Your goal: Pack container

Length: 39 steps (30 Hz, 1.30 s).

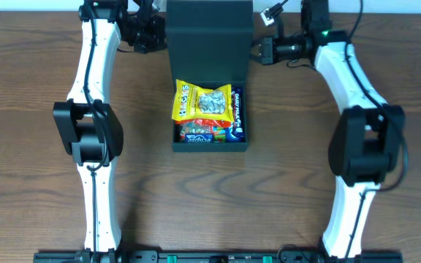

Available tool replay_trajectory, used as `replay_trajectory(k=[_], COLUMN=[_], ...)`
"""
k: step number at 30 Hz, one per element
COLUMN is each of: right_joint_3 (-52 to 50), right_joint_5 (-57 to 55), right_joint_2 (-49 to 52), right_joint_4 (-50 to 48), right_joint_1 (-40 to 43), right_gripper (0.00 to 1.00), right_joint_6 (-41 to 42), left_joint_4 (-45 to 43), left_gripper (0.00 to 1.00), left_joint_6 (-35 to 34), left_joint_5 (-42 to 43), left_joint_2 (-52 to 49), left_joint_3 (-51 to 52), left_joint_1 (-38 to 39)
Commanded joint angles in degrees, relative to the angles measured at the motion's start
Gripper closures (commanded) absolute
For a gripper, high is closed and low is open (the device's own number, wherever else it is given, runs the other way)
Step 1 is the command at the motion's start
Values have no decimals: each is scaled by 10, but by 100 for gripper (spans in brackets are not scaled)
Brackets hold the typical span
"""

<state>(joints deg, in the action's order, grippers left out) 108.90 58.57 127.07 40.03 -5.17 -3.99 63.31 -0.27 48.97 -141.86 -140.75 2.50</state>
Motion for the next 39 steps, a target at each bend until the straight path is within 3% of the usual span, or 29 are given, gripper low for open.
replay_trajectory(k=[1, 5, 8, 14, 24, 28, 34, 39], right_joint_3=[6, 6, 6, 6, 6, 6, -5, -98], right_joint_5=[-62, -161, -215, -276, -346, -367, -391, -381], right_joint_2=[-51, -82, -95, -113, -125, -171, -246, -342], right_joint_4=[73, 193, 223, 210, 250, 232, 240, 203], right_joint_1=[-12, -28, -31, -21, -1, 4, 4, 4], right_gripper=[98, 98, 98, 99, 98, 98, 98, 98], right_joint_6=[-122, -193, -196, -140, -38, -49, -70, -83], left_joint_4=[45, 117, 144, 134, 192, 209, 257, 280], left_gripper=[94, 94, 94, 94, 94, 94, 94, 94], left_joint_6=[112, 170, 180, 178, 185, 183, 181, 185], left_joint_5=[2, -50, -87, -89, -97, -156, -145, -175], left_joint_2=[21, 43, 57, 81, 96, 141, 229, 300], left_joint_3=[-17, -17, -17, -17, -17, -17, -16, 5], left_joint_1=[0, 0, -2, -13, -13, -13, -12, 4])
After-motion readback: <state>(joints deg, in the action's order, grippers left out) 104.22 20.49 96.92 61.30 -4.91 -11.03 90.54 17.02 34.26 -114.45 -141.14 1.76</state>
